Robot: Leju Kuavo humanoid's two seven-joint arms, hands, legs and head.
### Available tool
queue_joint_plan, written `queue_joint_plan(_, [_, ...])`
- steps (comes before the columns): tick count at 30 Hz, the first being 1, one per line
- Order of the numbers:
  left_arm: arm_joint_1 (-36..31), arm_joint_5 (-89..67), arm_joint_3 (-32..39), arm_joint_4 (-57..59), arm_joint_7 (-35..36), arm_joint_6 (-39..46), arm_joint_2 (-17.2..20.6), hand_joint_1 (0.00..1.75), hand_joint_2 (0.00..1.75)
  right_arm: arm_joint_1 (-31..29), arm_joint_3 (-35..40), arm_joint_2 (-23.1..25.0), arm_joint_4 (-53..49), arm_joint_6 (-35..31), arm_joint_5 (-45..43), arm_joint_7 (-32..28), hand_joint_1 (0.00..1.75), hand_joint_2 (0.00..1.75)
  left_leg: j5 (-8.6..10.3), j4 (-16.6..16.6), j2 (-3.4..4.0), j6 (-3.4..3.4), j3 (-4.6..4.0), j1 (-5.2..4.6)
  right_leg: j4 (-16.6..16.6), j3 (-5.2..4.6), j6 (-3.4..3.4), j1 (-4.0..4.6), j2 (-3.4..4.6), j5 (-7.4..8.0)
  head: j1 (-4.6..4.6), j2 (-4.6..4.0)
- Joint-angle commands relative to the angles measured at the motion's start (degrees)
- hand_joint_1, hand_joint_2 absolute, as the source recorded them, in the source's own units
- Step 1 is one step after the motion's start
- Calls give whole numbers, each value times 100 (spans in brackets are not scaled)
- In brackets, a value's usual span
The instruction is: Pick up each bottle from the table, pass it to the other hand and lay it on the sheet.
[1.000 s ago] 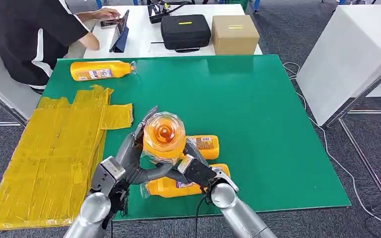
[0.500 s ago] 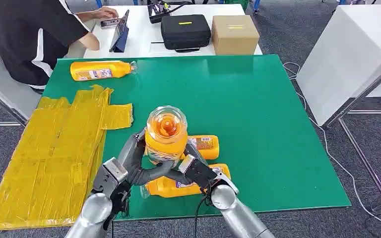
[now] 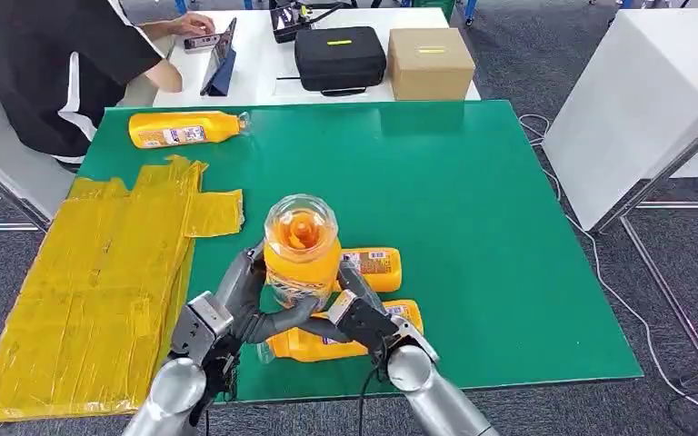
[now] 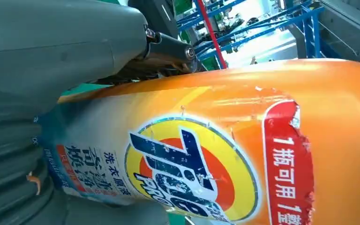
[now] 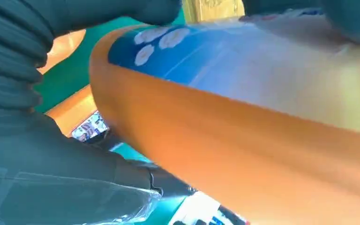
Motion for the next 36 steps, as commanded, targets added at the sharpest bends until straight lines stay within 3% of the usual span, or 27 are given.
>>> queue_joint_plan(1, [-72, 43, 56, 110, 19, 46, 123, 175, 175, 41, -68, -169, -231, -170, 63, -12, 0, 175, -2, -4, 1, -15, 12, 2, -6, 13, -3, 1, -1, -2, 0, 0])
queue_joint_plan(9, [231, -5, 543, 23, -140, 358, 246, 175, 175, 447, -440, -427, -1408, -572, 105, 62, 0, 175, -3, -4, 3, -12, 10, -1, -4, 10, -2, -2, 1, -3, 0, 0])
queue_joint_plan(14, [628, -2125, 1128, -382, -148, 2455, 290, 175, 175, 1001, -588, -505, -2377, -2045, 1561, 147, 0, 175, -9, -5, 6, -19, 18, 1, -7, 19, -4, 0, 3, -7, 0, 0])
queue_joint_plan(20, [817, -3139, 1557, -472, -4, 3089, 332, 175, 175, 1493, -572, -613, -3050, -2678, 2429, 296, 0, 175, -7, -4, 3, -16, 8, 1, -5, 8, -4, 1, 2, -6, 0, 0])
queue_joint_plan(22, [849, -4286, 1794, -404, 277, 3711, 355, 175, 175, 1717, -512, -834, -3301, -2481, 2438, 366, 0, 175, -7, -6, 0, -17, 10, 2, -7, 9, -5, 1, -2, -7, 2, 0])
queue_joint_plan(29, [867, -4911, 1953, -361, 430, 3948, 419, 175, 175, 1931, -620, -968, -3437, -2562, 2607, 369, 0, 175, -10, -4, 8, -21, 12, 2, -6, 11, -6, 0, 6, -9, 0, 2])
queue_joint_plan(33, [850, -6671, 2965, -449, 260, 3948, 13, 175, 175, 2026, -761, -1149, -3540, -2699, 2632, 451, 0, 175, -4, -3, 5, -11, -4, 3, -5, -6, -4, 1, 4, -3, 0, 0])
queue_joint_plan(36, [836, -6649, 2973, -384, 275, 3948, 16, 175, 175, 2028, -777, -1164, -3537, -2708, 2615, 452, 0, 175, -9, -3, 9, -18, 7, 3, -7, 7, -5, 2, 6, -6, 0, 0])
